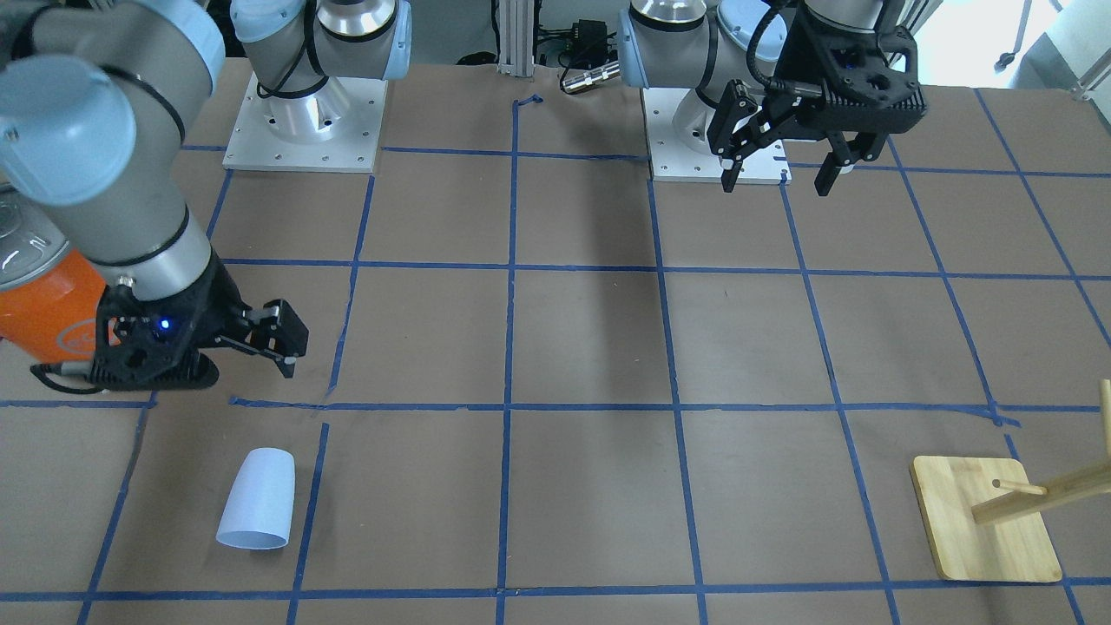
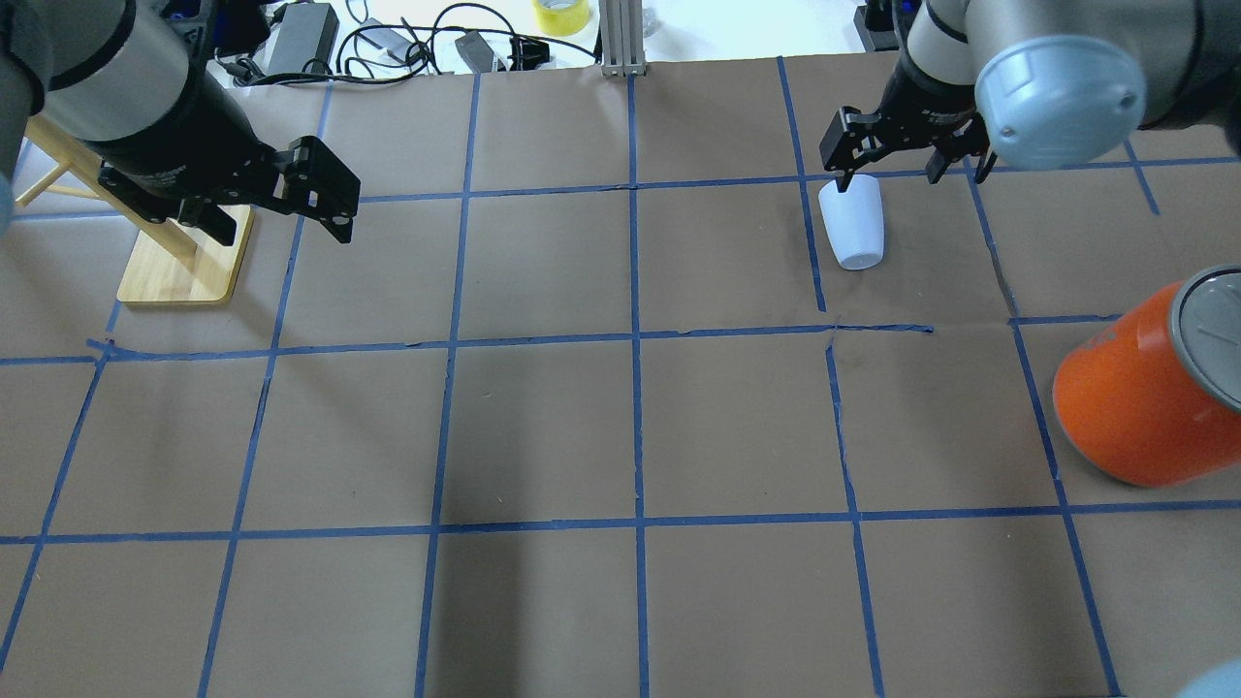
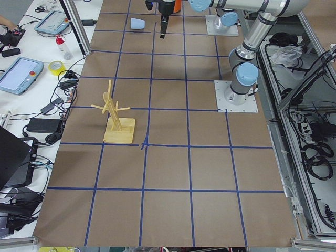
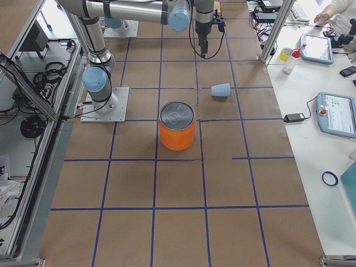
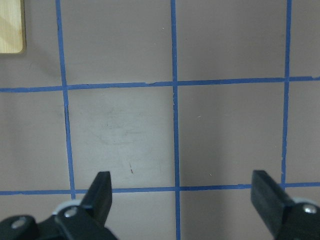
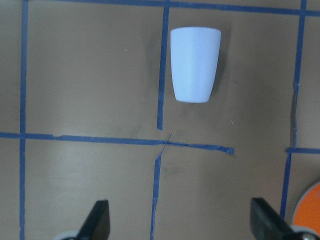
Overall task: Flip cup
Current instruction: 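Lower the right gripper onto the sideways white cup and grasp it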
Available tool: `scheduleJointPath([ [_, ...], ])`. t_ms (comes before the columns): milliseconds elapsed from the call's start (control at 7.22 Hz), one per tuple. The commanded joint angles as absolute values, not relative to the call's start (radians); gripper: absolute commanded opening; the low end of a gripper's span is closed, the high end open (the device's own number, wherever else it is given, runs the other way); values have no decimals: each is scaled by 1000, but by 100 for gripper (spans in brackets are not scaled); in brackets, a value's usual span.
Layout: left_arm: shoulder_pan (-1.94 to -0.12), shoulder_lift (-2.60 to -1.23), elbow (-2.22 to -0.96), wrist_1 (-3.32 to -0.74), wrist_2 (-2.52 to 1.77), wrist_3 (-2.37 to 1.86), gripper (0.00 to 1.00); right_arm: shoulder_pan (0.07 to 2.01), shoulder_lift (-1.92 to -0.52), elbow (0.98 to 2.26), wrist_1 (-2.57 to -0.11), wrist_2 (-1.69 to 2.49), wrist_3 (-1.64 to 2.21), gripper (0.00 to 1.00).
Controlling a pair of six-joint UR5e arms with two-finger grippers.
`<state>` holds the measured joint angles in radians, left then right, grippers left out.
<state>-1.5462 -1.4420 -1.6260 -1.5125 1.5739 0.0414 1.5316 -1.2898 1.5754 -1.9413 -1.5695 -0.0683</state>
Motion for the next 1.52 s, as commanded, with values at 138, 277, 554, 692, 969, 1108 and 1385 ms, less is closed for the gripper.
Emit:
scheduleJointPath([
  [138,-1545,-1442,-1626,-1513,1574,41,100,1531,-1103,1575,-2127,-1589,23,100],
  [277,-1546,-1442,-1626,-1513,1574,41,100,1531,-1076,1574,-2131,-1612,58,100],
  [554,-1545,-1442,-1624,-1511,1572,44,100,1531,-1022,1569,-2138,-1612,153,100],
  [692,-1545,-1442,-1624,-1511,1572,44,100,1531,-994,1571,-2188,-1612,143,100],
  [969,-1545,-1442,-1626,-1511,1574,44,100,1531,-951,1572,-2244,-1612,140,100],
  [1108,-1545,-1442,-1626,-1511,1572,44,100,1531,-948,1572,-2244,-1615,140,100],
  [1385,-1545,-1442,-1626,-1511,1574,44,100,1531,-946,1566,-2267,-1614,141,100],
])
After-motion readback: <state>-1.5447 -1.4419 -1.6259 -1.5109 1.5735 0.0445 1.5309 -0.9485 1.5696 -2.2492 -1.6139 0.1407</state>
